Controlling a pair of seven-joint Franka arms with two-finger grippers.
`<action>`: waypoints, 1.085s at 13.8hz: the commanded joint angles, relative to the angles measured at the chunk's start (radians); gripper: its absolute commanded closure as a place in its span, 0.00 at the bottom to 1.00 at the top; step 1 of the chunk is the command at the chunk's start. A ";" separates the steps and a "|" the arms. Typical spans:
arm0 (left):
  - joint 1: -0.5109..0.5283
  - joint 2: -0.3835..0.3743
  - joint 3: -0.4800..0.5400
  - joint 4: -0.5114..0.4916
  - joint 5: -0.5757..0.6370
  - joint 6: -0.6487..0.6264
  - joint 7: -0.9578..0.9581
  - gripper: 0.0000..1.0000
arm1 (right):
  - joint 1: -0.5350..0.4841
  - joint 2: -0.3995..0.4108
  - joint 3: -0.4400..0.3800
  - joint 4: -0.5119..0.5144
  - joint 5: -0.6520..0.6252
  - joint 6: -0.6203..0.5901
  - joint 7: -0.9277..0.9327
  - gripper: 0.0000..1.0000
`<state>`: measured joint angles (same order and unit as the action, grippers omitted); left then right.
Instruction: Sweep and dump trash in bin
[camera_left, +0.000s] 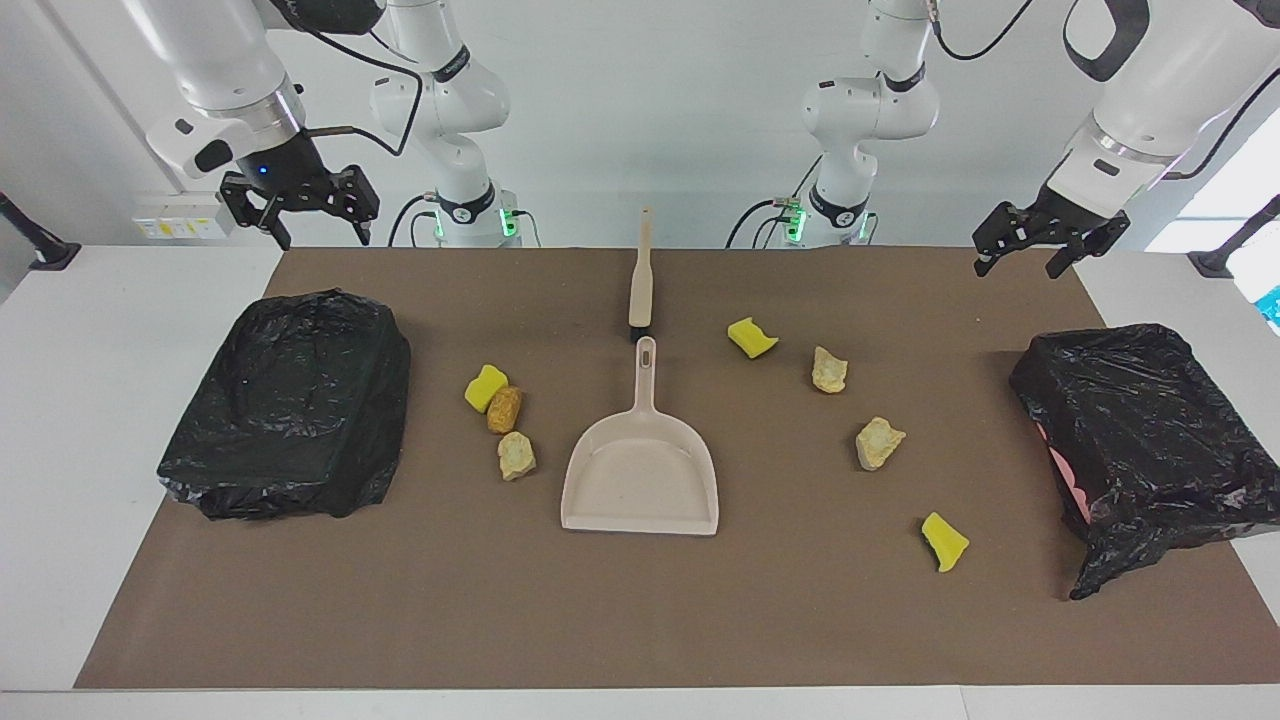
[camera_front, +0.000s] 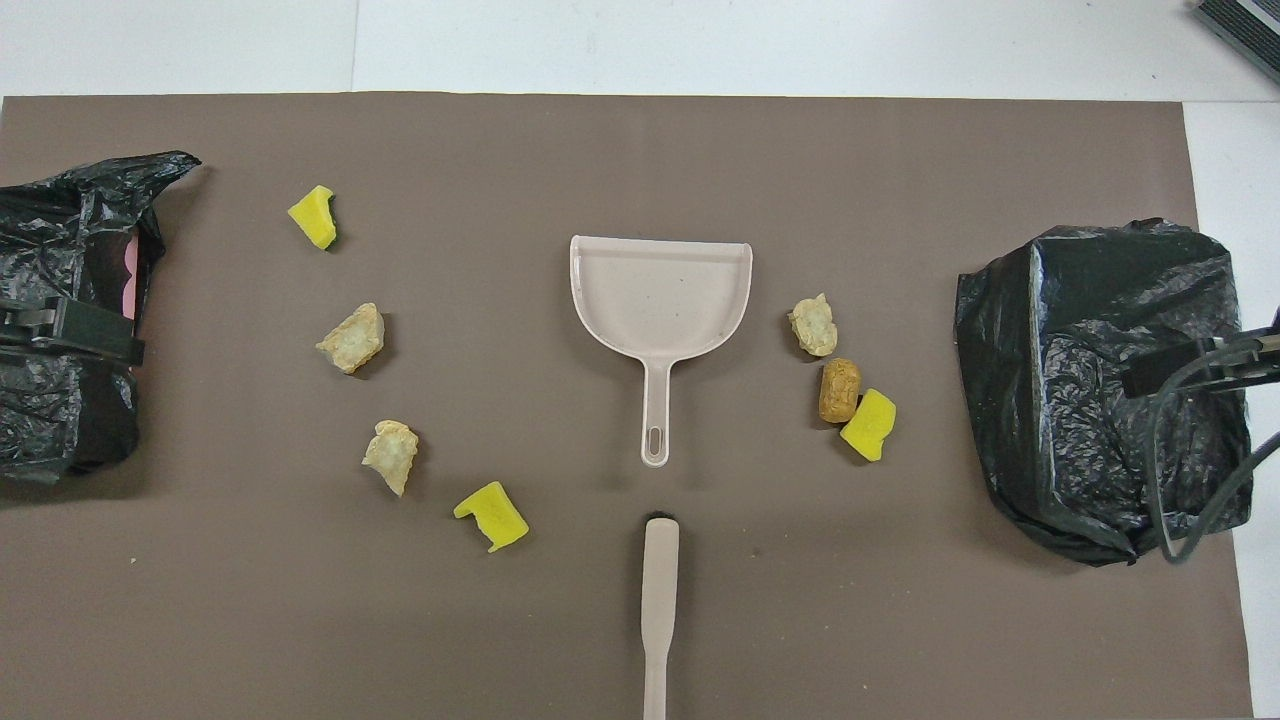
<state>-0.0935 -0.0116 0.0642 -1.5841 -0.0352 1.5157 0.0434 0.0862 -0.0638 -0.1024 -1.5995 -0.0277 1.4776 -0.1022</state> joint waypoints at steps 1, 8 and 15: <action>-0.093 -0.030 0.011 -0.082 -0.002 0.055 -0.054 0.00 | -0.006 -0.030 0.004 -0.031 0.008 0.006 -0.007 0.00; -0.337 -0.085 0.009 -0.356 -0.011 0.312 -0.301 0.00 | -0.006 -0.030 0.004 -0.033 0.008 0.006 -0.005 0.00; -0.549 -0.197 0.009 -0.626 -0.011 0.520 -0.499 0.00 | 0.001 -0.030 0.004 -0.043 0.008 0.010 -0.002 0.00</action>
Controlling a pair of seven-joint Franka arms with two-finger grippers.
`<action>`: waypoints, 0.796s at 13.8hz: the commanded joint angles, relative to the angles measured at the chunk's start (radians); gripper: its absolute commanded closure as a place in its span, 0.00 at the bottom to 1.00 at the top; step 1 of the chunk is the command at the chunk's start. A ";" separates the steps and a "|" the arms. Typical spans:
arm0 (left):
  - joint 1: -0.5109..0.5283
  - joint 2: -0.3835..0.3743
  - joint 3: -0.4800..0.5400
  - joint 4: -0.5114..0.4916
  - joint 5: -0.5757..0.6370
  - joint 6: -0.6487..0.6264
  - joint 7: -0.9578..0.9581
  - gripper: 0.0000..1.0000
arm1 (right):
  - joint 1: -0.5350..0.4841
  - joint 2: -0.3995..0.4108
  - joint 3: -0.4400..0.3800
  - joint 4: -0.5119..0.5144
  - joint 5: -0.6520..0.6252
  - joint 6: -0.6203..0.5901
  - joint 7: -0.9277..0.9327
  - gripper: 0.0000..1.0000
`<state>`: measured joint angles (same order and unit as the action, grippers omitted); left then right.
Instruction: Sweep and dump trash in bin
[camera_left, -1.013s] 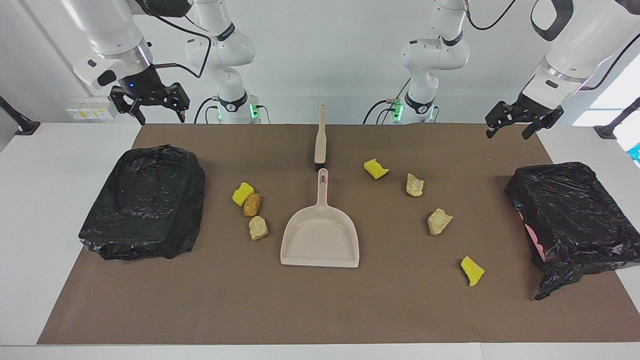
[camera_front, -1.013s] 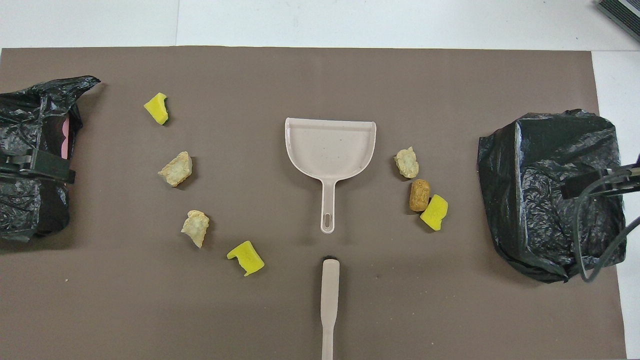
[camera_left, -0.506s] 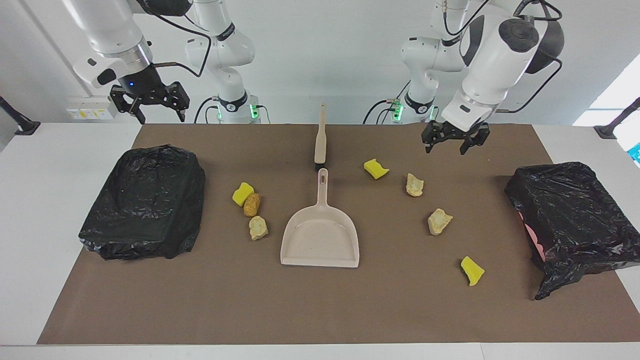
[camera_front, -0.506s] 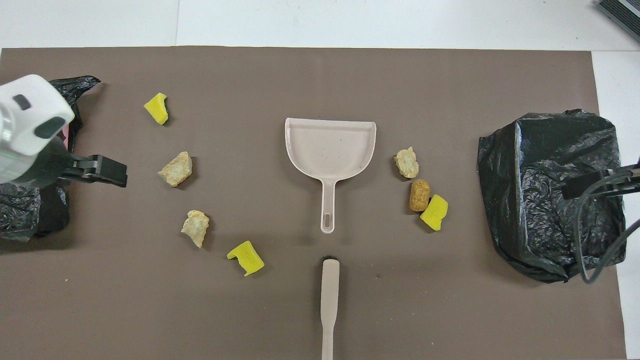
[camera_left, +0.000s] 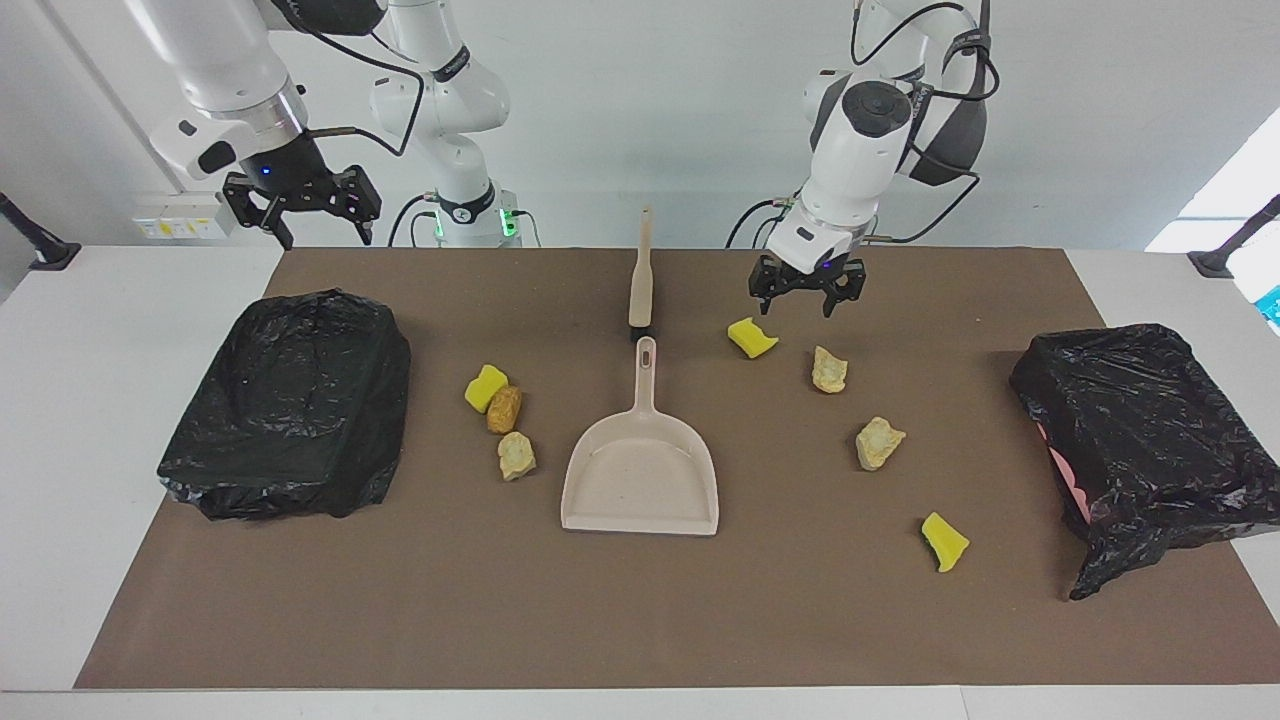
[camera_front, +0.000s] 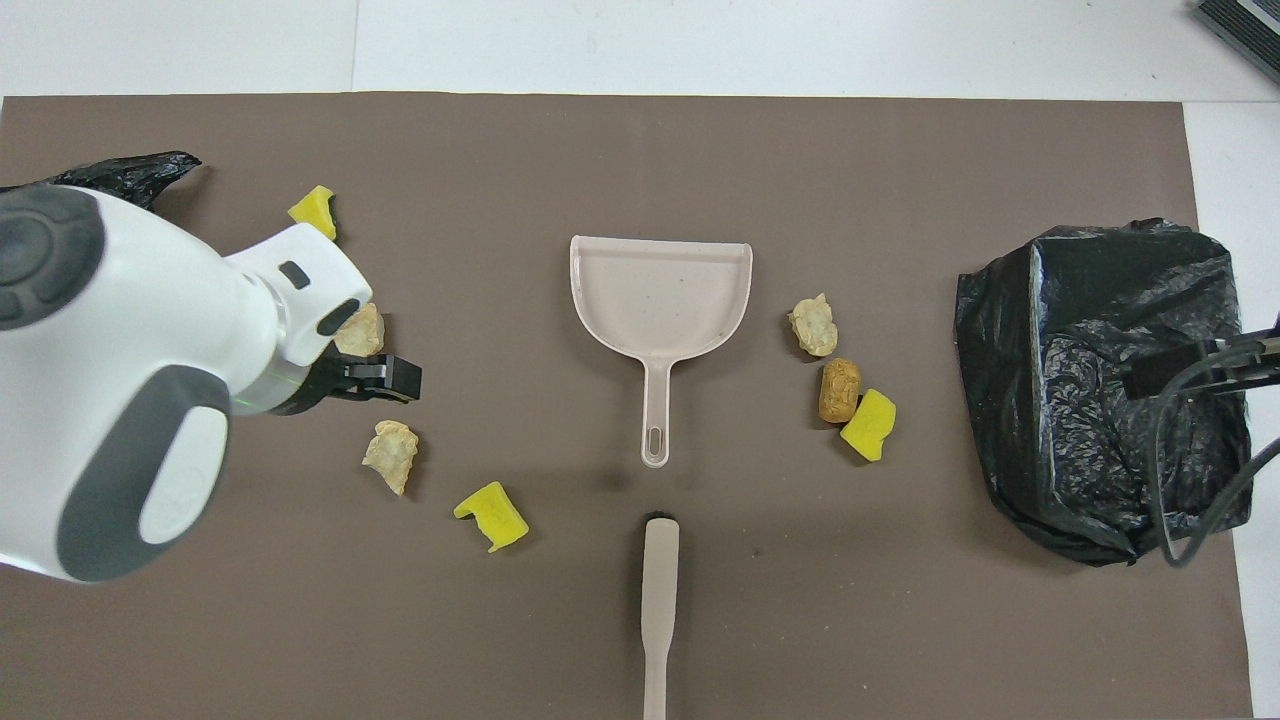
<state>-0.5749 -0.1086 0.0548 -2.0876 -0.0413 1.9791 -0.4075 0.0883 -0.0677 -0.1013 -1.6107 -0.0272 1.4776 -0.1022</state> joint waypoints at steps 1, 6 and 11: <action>-0.119 -0.098 0.019 -0.143 -0.005 0.061 -0.071 0.00 | 0.001 -0.026 0.003 -0.035 0.007 0.010 -0.002 0.00; -0.360 -0.083 0.020 -0.282 -0.003 0.224 -0.309 0.00 | 0.005 -0.026 0.012 -0.069 0.007 0.055 0.004 0.00; -0.591 -0.057 0.017 -0.350 -0.002 0.348 -0.543 0.00 | 0.021 -0.026 0.014 -0.126 0.009 0.093 0.018 0.00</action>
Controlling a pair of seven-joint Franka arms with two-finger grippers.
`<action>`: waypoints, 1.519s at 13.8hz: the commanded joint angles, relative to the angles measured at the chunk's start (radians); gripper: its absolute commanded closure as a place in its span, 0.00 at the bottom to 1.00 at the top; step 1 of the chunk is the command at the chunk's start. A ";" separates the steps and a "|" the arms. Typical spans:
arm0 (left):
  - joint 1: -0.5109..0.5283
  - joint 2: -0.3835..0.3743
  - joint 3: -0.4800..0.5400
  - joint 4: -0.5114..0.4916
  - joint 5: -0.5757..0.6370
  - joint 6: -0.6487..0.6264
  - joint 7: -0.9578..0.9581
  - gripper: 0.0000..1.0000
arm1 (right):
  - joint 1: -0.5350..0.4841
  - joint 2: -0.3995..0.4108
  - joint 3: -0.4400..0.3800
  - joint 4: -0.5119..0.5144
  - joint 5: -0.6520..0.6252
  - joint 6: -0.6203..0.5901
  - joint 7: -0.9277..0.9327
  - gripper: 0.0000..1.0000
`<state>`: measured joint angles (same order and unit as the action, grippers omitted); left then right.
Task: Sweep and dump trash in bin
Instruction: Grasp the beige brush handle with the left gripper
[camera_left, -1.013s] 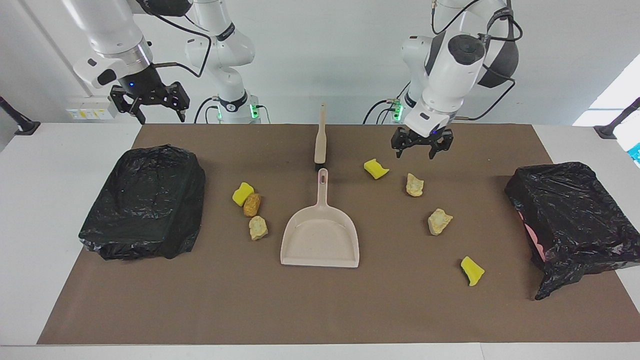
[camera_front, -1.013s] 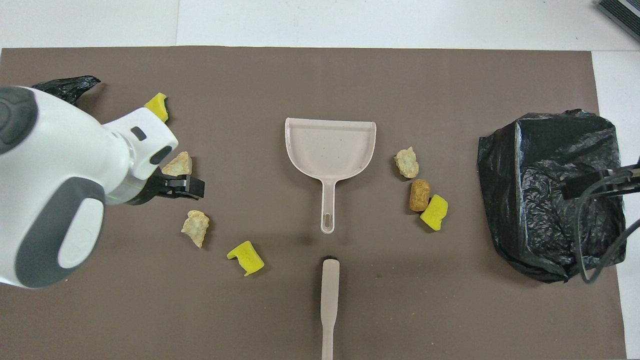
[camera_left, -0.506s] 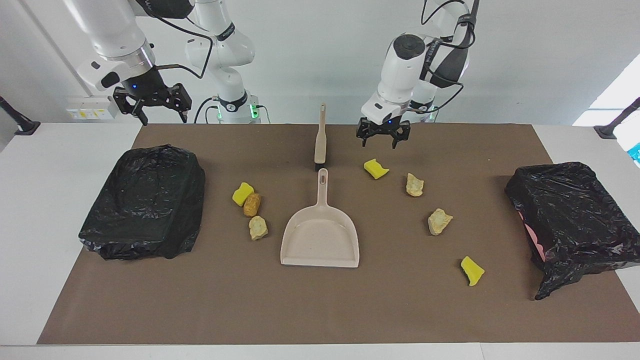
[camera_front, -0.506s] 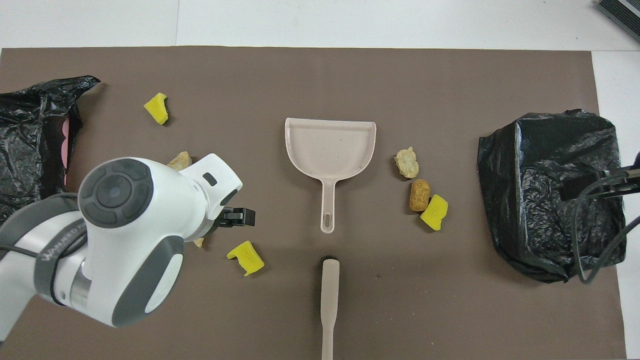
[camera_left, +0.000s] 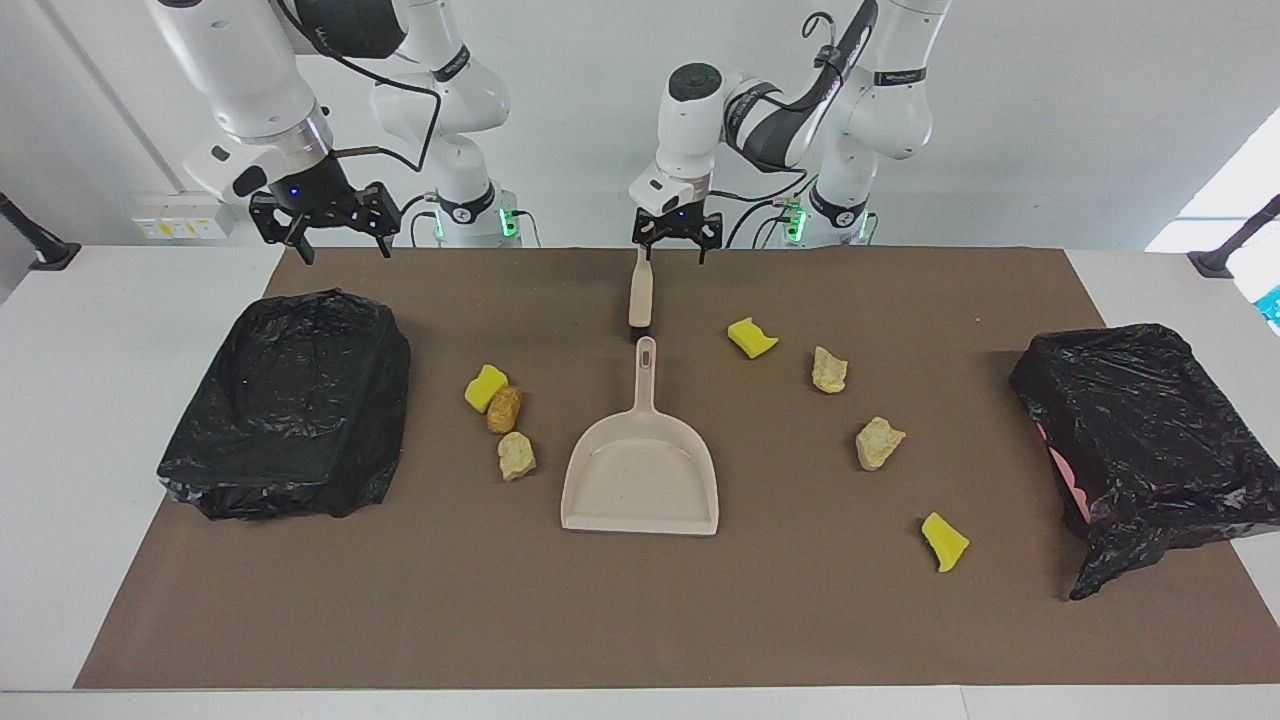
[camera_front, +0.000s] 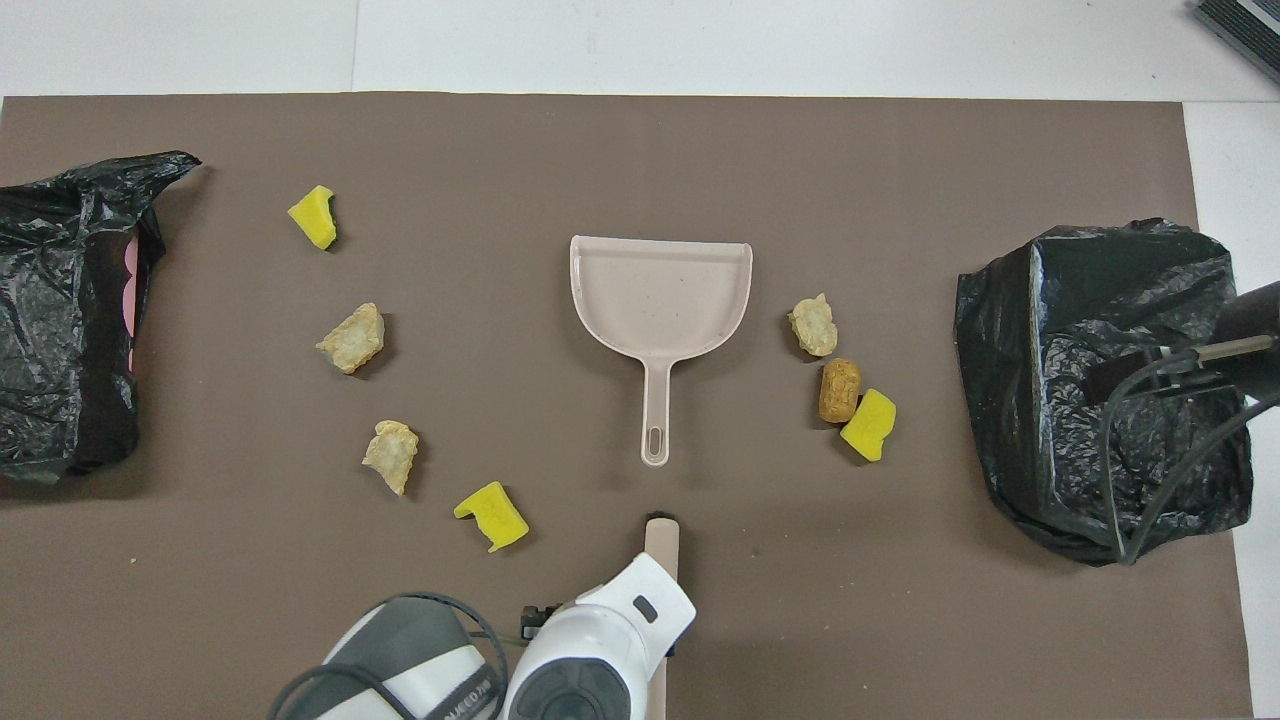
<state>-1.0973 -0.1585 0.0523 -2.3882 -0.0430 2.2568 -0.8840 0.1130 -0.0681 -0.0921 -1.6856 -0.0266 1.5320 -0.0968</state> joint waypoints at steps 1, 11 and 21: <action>-0.103 0.016 0.020 -0.051 0.000 0.081 -0.076 0.00 | -0.003 -0.024 0.005 -0.061 0.014 0.045 0.014 0.00; -0.171 0.108 0.023 -0.005 0.002 0.096 -0.147 0.21 | 0.033 -0.024 0.006 -0.143 0.027 0.105 0.045 0.00; -0.001 0.014 0.032 0.056 0.003 -0.140 -0.069 1.00 | 0.060 -0.001 0.011 -0.116 0.028 0.096 0.048 0.00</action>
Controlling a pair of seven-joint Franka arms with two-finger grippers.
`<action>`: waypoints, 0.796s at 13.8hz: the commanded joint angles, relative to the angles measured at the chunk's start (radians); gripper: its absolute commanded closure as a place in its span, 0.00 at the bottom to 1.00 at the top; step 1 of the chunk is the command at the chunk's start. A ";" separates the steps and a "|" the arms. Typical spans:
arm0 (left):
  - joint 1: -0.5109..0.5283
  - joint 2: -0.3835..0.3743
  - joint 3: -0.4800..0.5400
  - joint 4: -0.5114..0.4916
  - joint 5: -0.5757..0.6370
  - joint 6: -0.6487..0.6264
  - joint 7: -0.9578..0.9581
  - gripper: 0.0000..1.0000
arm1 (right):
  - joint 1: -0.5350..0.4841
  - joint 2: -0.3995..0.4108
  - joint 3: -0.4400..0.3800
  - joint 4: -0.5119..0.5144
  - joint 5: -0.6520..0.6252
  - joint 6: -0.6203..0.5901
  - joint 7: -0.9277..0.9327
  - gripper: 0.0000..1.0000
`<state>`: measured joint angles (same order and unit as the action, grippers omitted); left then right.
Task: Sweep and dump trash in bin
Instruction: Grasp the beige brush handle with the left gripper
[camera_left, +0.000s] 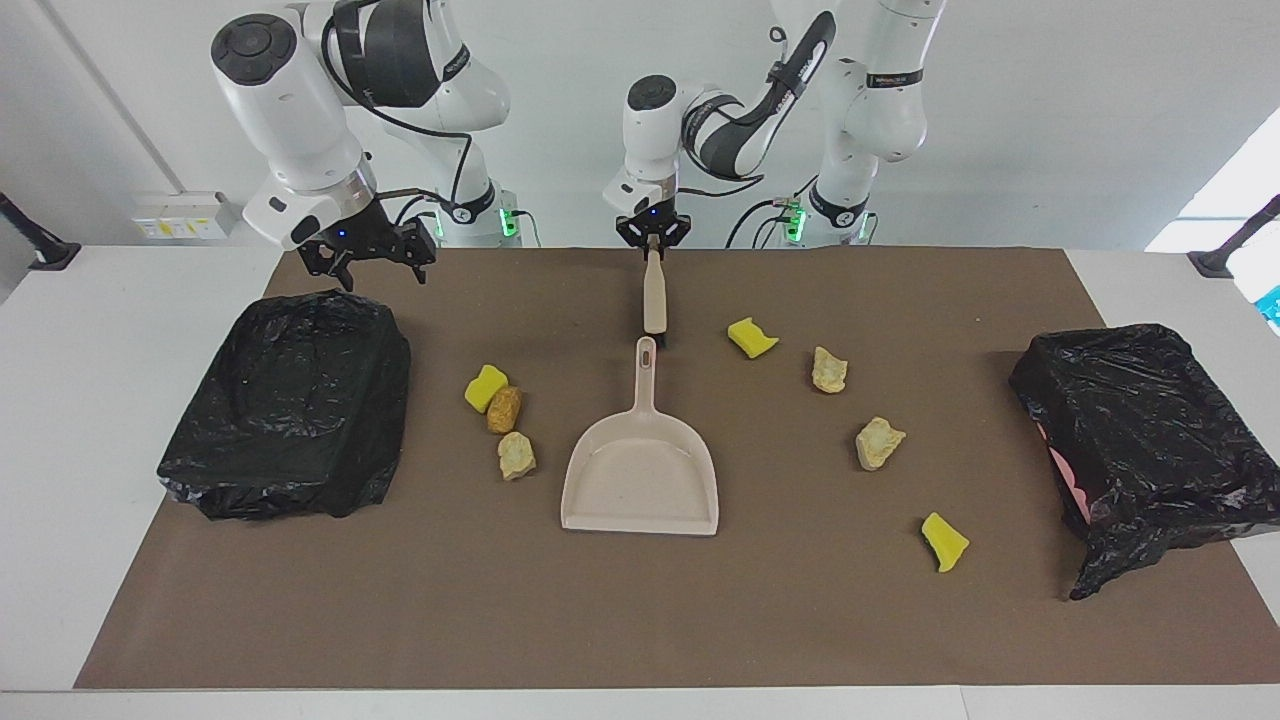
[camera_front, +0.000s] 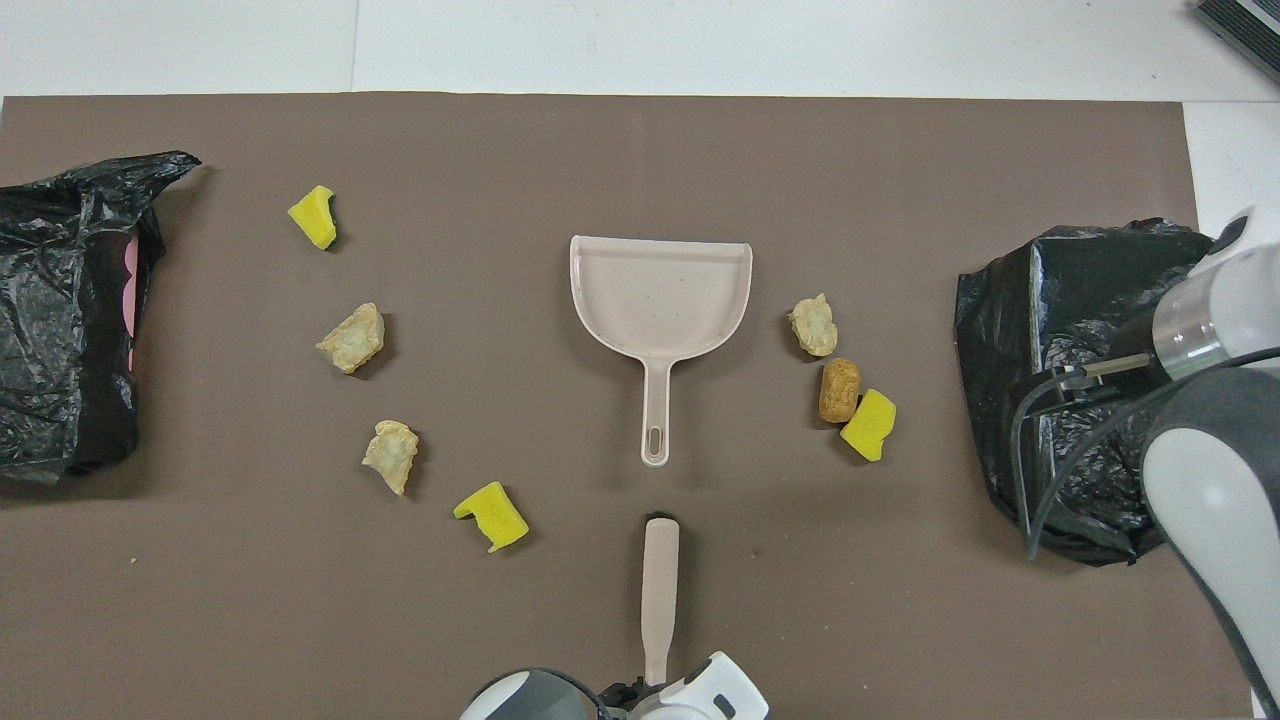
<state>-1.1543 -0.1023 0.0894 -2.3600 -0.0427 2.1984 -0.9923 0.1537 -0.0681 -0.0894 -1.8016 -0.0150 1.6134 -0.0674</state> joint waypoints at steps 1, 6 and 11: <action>0.089 -0.043 -0.005 0.054 0.004 -0.123 0.076 1.00 | 0.030 0.019 0.010 0.019 0.015 0.013 0.026 0.00; 0.302 -0.025 -0.005 0.168 0.012 -0.246 0.268 1.00 | 0.110 0.148 0.040 0.139 0.067 0.029 0.266 0.00; 0.566 0.071 -0.005 0.271 0.033 -0.233 0.544 1.00 | 0.243 0.321 0.040 0.214 0.133 0.149 0.510 0.00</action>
<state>-0.6659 -0.0894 0.0986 -2.1581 -0.0222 1.9843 -0.5353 0.3604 0.1812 -0.0481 -1.6421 0.0845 1.7310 0.3722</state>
